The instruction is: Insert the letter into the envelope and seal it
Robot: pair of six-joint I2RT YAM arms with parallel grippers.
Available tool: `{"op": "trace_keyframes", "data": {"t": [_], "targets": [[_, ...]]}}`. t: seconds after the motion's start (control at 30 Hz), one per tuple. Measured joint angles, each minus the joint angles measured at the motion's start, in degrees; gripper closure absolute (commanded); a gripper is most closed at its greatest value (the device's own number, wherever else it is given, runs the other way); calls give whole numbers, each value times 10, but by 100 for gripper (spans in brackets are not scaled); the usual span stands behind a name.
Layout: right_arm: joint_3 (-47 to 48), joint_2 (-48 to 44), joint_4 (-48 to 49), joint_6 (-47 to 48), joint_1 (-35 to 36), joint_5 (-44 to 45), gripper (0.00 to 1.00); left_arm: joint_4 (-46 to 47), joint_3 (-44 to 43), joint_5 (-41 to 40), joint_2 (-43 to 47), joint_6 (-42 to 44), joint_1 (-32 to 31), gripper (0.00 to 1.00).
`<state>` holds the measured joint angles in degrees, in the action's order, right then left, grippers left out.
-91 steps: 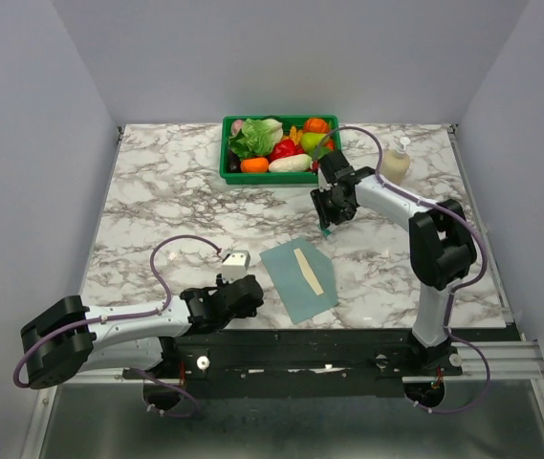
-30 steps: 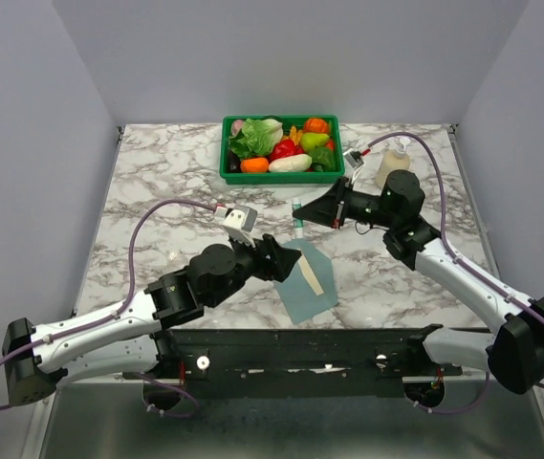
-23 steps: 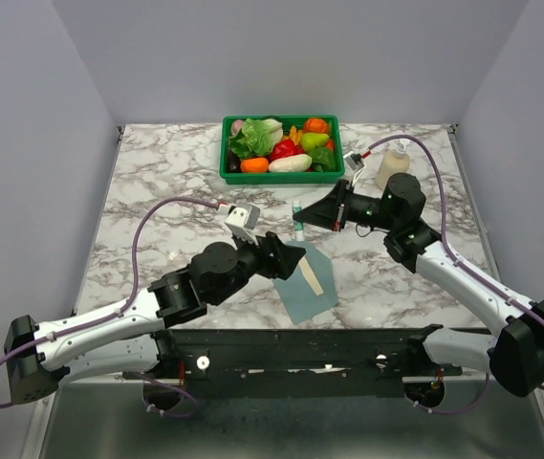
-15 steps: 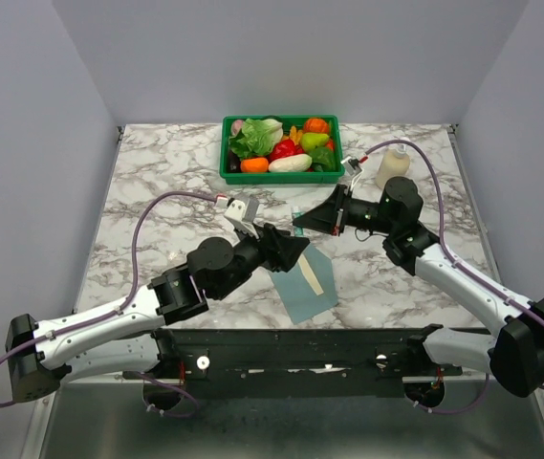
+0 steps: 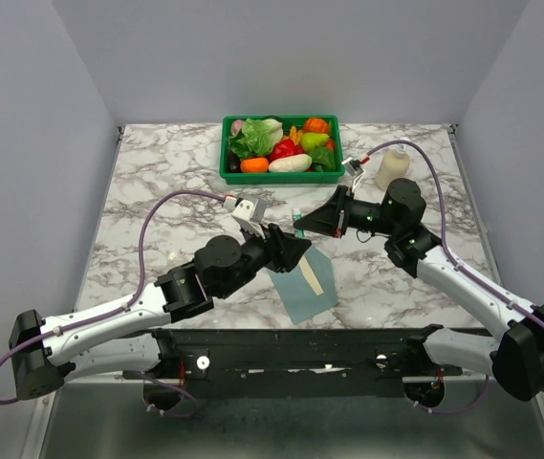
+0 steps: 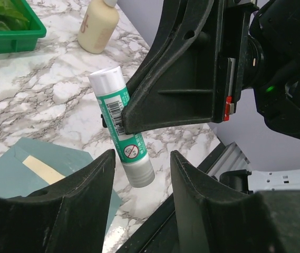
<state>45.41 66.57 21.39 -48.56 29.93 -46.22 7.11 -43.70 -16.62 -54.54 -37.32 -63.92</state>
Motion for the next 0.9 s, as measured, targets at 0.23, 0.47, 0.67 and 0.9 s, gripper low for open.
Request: {"op": "trace_keyframes", "data": {"t": [0.23,0.47,0.67,0.9], "targets": [[0,-4,0,-1,0,-9,99,0,0,3,0,0,3,51],[0,-13,0,-1,0,-11,99,0,0,17,0,0,7,55],[0,-16,0,-1,0,-12,99,1,0,36,-5,-2,8,55],[0,-16,0,0,0,-13,99,1,0,47,-9,-4,9,62]]}}
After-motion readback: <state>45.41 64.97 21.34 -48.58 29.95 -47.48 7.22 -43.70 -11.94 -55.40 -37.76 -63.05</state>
